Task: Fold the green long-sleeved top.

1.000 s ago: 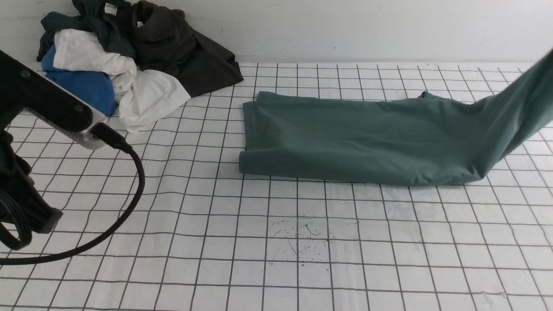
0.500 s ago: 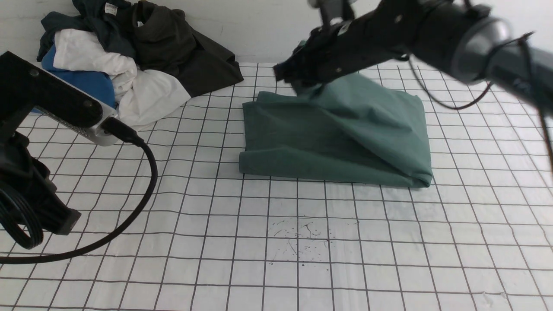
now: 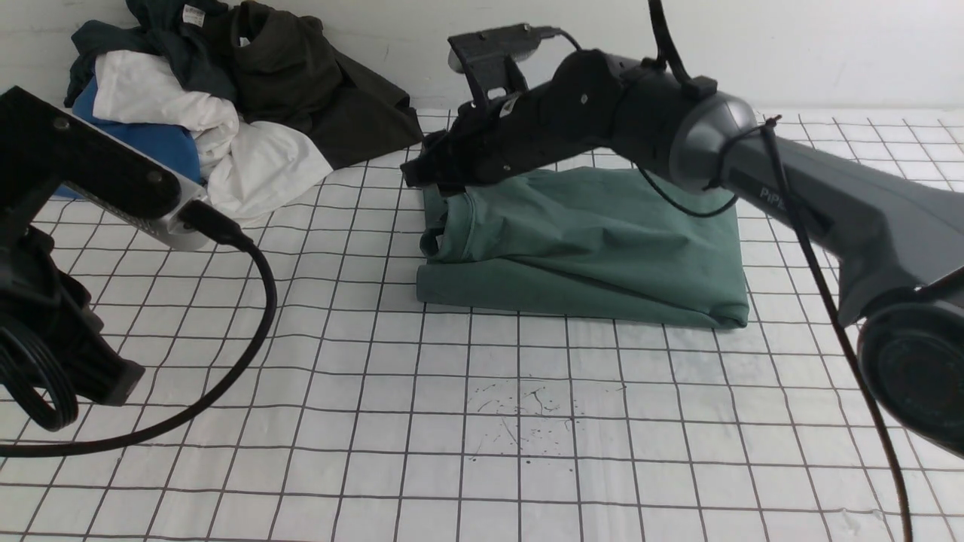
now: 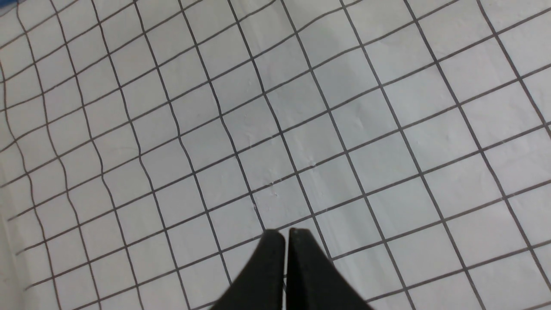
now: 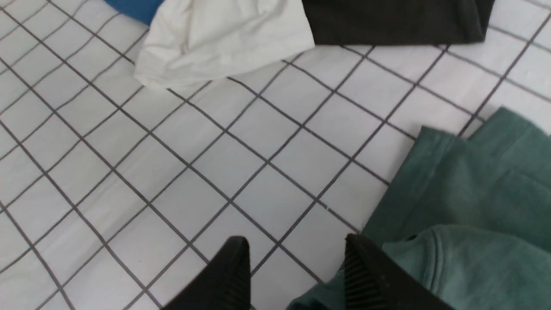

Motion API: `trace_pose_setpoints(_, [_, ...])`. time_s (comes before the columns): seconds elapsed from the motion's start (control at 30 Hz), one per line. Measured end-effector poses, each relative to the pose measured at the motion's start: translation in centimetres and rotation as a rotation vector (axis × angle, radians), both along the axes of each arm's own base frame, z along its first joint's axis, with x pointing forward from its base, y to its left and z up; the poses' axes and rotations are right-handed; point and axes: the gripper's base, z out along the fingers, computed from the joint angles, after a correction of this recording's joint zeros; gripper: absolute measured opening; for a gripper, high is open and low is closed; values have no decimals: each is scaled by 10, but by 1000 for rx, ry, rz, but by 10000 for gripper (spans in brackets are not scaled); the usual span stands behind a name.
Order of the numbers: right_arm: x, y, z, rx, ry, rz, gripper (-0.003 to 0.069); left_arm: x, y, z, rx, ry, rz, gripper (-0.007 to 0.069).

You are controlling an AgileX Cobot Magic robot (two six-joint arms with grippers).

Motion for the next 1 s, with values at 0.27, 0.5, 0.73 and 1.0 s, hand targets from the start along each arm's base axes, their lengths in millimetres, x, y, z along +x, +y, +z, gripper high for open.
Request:
trace_pose_setpoints(0.27, [6, -7, -13, -114, 32, -62, 201, -1, -2, 0, -29, 7, -2, -7])
trace_pose_setpoints(0.5, [7, 16, -90, -172, 149, -87, 36, 0, -5, 0, -62, -3, -10, -7])
trace_pose_setpoints(0.73, [1, 15, -27, -263, 3, -74, -4, 0, -6, 0, -64, -3, -12, -7])
trace_pose_setpoints(1.0, [-20, -10, 64, -274, -57, -83, -7, 0, -6, 0, -68, -2, -13, -7])
